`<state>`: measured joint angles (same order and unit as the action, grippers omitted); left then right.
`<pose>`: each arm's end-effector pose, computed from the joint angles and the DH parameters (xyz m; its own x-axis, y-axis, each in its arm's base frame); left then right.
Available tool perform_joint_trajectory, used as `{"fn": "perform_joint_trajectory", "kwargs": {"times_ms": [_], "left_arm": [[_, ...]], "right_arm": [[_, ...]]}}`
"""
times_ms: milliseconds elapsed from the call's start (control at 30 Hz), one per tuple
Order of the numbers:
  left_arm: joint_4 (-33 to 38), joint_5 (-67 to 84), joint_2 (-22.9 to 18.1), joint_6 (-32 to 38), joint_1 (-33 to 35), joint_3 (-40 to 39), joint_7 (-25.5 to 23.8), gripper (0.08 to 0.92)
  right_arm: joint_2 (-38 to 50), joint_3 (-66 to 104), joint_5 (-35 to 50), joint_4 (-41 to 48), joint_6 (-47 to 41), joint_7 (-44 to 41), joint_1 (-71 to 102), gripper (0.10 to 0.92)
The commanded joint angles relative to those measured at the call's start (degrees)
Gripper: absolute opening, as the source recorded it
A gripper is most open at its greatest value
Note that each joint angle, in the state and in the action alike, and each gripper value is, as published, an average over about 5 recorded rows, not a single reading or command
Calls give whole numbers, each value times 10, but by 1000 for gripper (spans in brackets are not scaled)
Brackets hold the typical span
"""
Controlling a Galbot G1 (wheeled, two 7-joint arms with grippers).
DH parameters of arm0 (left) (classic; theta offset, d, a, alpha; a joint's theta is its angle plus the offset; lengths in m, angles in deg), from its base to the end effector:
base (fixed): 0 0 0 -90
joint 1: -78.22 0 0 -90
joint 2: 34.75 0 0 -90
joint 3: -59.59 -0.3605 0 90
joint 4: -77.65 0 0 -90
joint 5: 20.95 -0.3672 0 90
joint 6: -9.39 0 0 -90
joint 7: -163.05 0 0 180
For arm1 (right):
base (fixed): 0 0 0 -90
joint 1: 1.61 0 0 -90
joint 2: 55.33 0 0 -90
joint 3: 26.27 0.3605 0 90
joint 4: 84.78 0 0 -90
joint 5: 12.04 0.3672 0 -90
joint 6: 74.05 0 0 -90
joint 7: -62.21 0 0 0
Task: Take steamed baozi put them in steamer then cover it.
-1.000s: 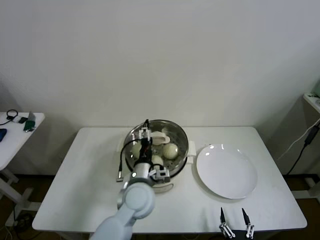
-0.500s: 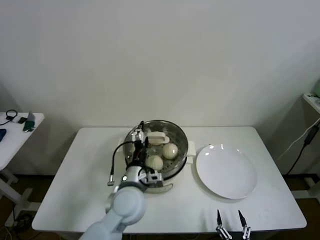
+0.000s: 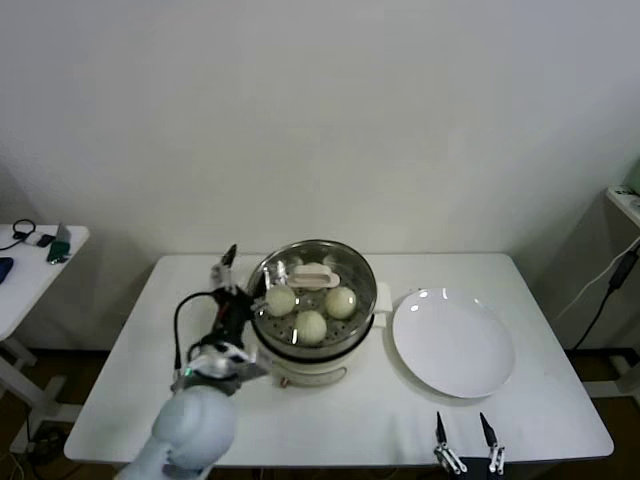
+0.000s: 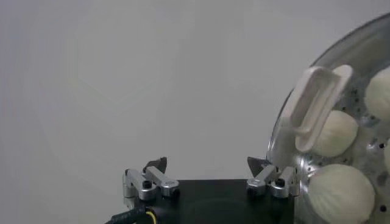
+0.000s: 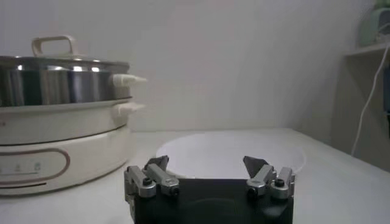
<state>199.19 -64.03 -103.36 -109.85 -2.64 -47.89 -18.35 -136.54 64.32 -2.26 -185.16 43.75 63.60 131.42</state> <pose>0.2644 -0.0261 -0.2361 -0.9992 0.0326 0.0235 0.0373 0.5357 0.8436 0.0659 -0.0487 -0.4587 -0.9962 0.0171 0.0857 0.0191 0.9996 0.0225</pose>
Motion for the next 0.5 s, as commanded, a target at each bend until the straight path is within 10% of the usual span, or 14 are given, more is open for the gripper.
{"fn": "perform_joint_trajectory", "kwargs": {"times_ms": [33, 500], "left_arm": [[-33, 482, -22, 307, 202, 303, 65, 823], [-169, 635, -26, 498, 276, 245, 9, 823]], "right_arm": [[16, 11, -3, -72, -54, 7, 4, 823], [42, 41, -5, -65, -107, -12, -25, 823]]}}
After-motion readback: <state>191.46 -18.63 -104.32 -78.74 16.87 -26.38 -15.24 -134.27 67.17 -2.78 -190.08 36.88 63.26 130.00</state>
